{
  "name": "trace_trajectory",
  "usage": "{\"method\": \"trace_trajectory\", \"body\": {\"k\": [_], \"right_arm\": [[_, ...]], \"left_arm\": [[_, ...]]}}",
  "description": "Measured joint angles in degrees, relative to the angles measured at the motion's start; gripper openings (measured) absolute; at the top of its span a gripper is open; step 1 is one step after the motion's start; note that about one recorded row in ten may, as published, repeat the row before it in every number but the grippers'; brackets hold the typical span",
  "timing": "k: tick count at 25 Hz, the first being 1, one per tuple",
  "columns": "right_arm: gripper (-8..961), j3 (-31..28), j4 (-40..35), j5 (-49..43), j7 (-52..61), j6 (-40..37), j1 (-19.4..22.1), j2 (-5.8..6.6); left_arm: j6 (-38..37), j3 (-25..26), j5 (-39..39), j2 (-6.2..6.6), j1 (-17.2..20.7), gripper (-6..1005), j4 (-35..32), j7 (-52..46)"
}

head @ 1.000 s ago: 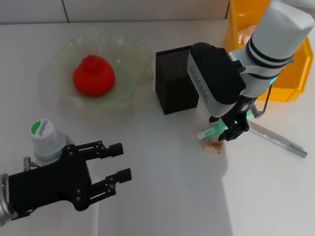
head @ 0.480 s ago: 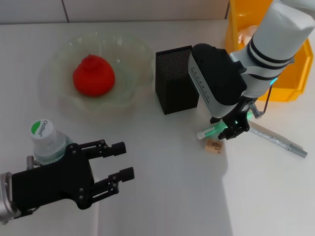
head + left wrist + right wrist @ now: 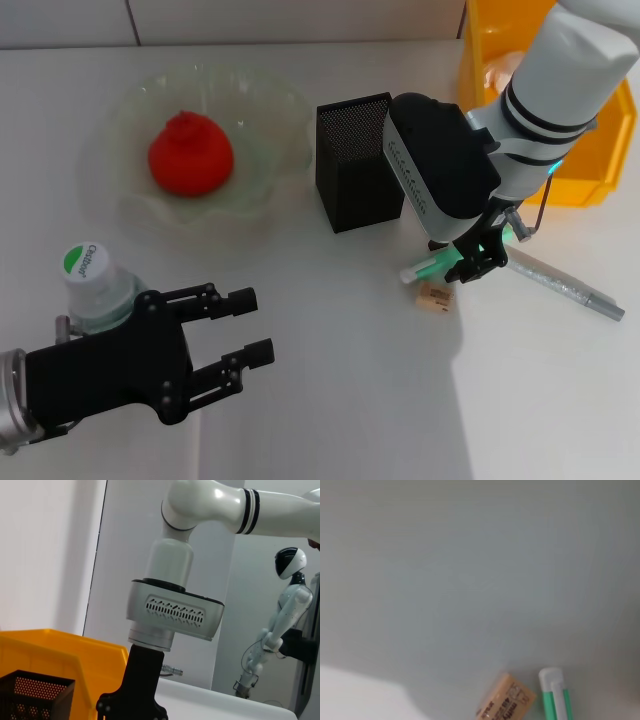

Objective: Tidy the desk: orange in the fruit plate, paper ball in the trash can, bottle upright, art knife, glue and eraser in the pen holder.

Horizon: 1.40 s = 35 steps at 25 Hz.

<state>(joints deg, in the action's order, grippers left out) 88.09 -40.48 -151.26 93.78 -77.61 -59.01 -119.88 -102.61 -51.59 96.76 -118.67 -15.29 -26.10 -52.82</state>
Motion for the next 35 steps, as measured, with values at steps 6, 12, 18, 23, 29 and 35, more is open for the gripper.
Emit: {"method": "trace_trajectory", "body": {"k": [6,12,18,23,29,35], "right_arm": [[381,0.4,0.3,0.0,0.0,0.4,0.1,0.00],[317,0.4,0.1,0.6,0.0,0.5,0.2,0.00],[197,0.2,-0.9,0.7,0.0,0.4,0.7,0.00],[165,-0.2,-3.6,1.5,0.0,-0.2,2.2,0.18],[164,-3.4,-8.3,2.1,-0.1,-2.2,4.5,0.45],[165,-22.9,-17.5,10.8,-5.0,-14.3,9.4,0.81]], "left_arm": [[0.1,0.0,0.0,-0.07,-0.3,519,0.1,0.0],[0.1,0.0,-0.1,-0.07,-0.4,519,0.1,0.0],[0.2,0.0,-0.1,-0.07,-0.4,519,0.1,0.0],[0.2,0.0,-0.1,-0.07,-0.3,519,0.1,0.0],[0.2,0.0,-0.2,0.00,-0.1,520,0.1,0.1],[-0.2,0.0,-0.2,0.03,0.1,520,0.2,0.1]]}}
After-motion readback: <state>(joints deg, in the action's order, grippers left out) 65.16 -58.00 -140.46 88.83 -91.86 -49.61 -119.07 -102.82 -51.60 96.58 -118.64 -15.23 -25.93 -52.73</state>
